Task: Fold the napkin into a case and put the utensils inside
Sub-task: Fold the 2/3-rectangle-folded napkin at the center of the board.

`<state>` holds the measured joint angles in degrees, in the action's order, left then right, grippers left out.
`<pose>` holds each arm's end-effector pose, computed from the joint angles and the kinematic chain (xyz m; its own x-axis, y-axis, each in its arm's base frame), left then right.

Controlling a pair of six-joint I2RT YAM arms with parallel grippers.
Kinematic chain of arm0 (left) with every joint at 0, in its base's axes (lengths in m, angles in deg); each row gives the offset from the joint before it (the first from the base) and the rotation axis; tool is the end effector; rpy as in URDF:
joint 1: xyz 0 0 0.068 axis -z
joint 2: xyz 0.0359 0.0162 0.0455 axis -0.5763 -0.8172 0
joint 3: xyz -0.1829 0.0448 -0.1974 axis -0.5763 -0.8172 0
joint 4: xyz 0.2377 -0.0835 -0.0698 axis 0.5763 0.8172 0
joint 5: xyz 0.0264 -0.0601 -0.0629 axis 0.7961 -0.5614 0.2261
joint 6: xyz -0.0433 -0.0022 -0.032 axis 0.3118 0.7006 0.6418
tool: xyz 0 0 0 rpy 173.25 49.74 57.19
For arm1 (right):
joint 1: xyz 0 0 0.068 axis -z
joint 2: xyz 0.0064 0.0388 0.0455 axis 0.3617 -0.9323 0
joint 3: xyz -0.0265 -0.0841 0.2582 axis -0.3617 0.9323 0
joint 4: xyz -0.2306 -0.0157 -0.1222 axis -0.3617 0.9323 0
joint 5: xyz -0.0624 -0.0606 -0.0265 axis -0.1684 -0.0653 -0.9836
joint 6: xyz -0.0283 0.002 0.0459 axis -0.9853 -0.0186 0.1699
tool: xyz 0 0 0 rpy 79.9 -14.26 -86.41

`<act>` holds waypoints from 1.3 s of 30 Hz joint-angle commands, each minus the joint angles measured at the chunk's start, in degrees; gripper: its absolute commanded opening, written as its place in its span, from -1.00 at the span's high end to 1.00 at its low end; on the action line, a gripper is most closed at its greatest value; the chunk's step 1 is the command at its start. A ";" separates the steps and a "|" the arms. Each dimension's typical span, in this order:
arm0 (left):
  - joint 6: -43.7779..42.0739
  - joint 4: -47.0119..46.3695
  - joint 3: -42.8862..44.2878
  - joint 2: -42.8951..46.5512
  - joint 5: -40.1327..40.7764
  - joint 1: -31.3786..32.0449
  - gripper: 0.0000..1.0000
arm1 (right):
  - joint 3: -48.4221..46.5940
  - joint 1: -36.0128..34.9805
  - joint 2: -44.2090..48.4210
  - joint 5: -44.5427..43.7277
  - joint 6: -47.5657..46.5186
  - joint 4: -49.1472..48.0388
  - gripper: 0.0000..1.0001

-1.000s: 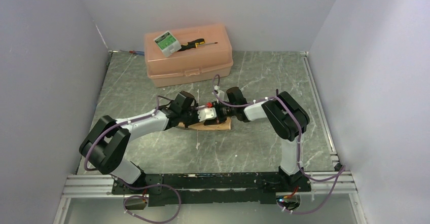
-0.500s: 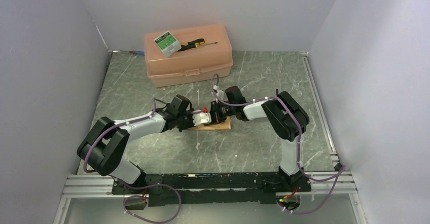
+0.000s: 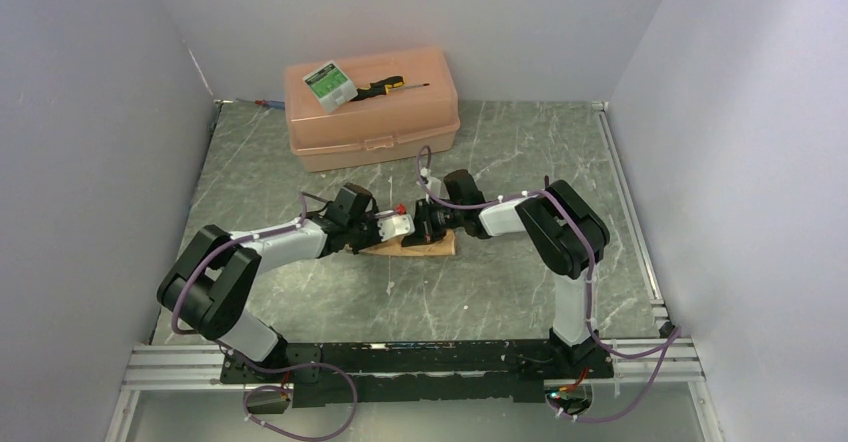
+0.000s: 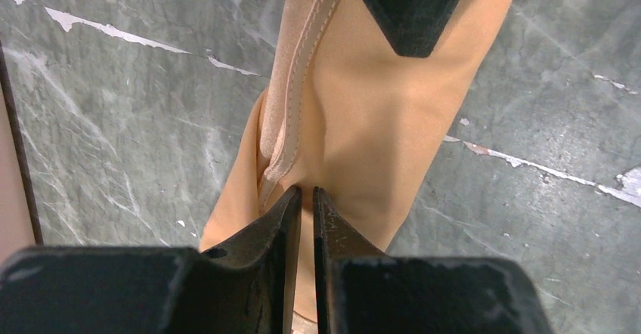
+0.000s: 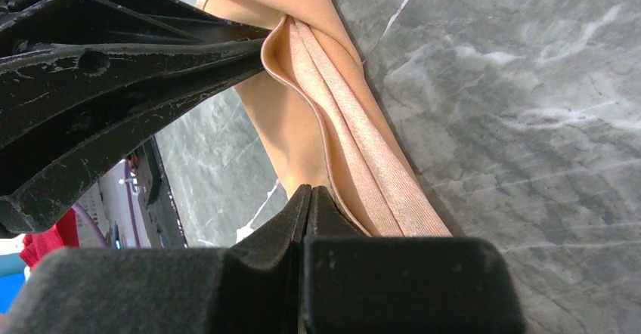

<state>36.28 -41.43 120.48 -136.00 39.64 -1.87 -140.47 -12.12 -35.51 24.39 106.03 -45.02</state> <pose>0.2413 -0.1654 0.1604 -0.0598 0.8339 -0.5487 0.9001 0.2827 0.3315 0.3005 0.2272 0.1095 -0.8624 -0.1783 -0.4738 -0.5009 0.4353 0.7480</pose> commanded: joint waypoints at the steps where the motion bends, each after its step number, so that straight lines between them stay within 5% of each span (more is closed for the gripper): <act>1: 2.49 -3.99 0.58 -0.73 0.00 -0.27 0.67 | -3.54 -1.88 0.02 -0.41 1.31 -1.18 1.00; 15: 3.70 -4.60 -1.32 1.29 1.39 -0.19 0.71 | -6.16 -4.47 -8.79 -1.28 9.06 -12.16 1.00; 22: 5.07 4.07 5.55 3.80 3.50 -0.47 0.64 | -6.26 -4.06 -12.45 -0.59 8.45 -13.14 1.00; 24: 6.74 7.59 8.82 4.21 3.79 -0.97 0.49 | -5.72 -4.05 -11.79 -0.55 7.87 -12.42 1.00; 27: 11.51 10.39 11.83 4.06 5.25 -2.22 -0.29 | -5.25 -4.08 -10.28 -0.33 7.55 -11.55 1.00; 30: 12.52 10.54 11.37 4.02 5.06 -3.69 -0.55 | -5.63 -4.12 -8.75 -0.43 7.13 -9.99 1.00; 35: 11.93 10.80 9.54 2.72 2.62 -4.67 0.09 | -6.12 -4.23 -7.75 -0.44 8.44 -9.28 1.00; 39: 8.79 7.89 6.90 1.95 2.38 -4.67 -0.11 | -7.56 -4.51 -7.98 -0.28 9.36 -7.89 1.00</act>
<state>46.99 -31.90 129.48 -133.42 43.64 -6.62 -146.90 -16.25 -44.80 26.05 115.77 -56.91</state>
